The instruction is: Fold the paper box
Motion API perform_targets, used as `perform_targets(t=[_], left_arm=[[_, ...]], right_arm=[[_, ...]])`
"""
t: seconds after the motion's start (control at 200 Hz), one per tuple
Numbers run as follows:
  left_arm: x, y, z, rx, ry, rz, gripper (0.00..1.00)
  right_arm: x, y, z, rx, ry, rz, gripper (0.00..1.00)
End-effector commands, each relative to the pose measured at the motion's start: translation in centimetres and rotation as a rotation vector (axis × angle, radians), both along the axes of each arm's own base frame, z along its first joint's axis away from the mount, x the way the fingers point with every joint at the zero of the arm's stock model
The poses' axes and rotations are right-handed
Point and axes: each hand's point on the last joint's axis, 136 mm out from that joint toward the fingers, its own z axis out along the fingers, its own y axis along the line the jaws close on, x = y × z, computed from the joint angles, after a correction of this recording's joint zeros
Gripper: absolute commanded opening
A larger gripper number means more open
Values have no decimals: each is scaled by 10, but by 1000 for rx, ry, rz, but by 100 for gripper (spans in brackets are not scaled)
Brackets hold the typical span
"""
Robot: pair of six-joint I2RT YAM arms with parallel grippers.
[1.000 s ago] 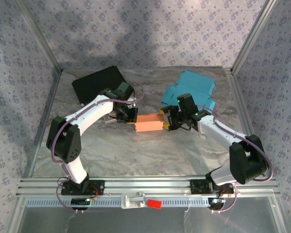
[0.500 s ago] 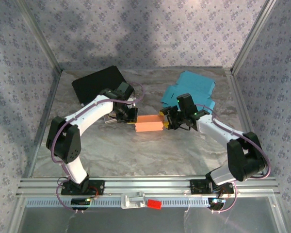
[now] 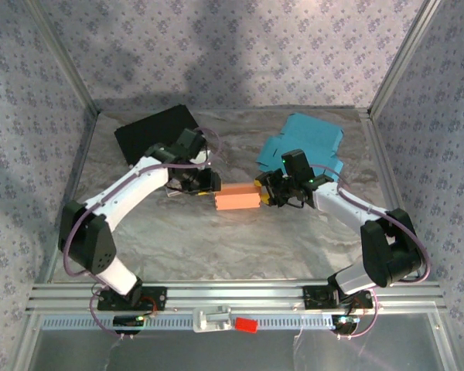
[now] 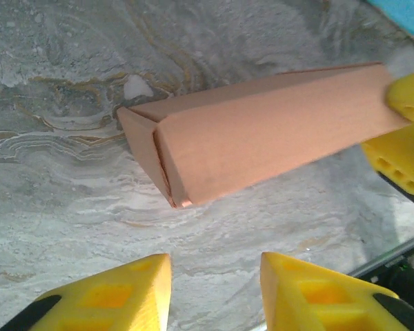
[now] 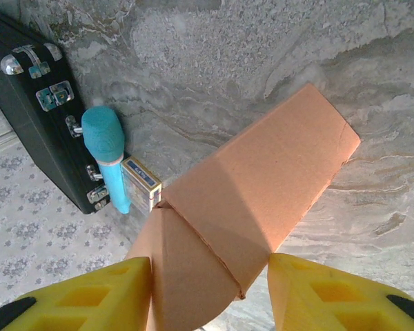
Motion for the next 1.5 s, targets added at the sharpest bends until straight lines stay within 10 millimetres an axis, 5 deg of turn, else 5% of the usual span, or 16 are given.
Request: perform_targets(t=[0.0,0.255,0.585,1.159,1.499], left_arm=[[3,2,10,-109,33,99,43],[28,-3,-3,-240,109,211,47],[20,2,-40,-194,174,216,47],[11,11,-73,-140,207,214,44],[1,16,-88,-118,227,213,40]], right_arm=[[-16,-13,-29,-77,94,4,47],[-18,-12,-32,-83,108,12,46],[-19,-12,-33,-88,114,16,46],[-23,-17,-36,-106,134,28,45],[-16,-15,6,-169,37,122,46]])
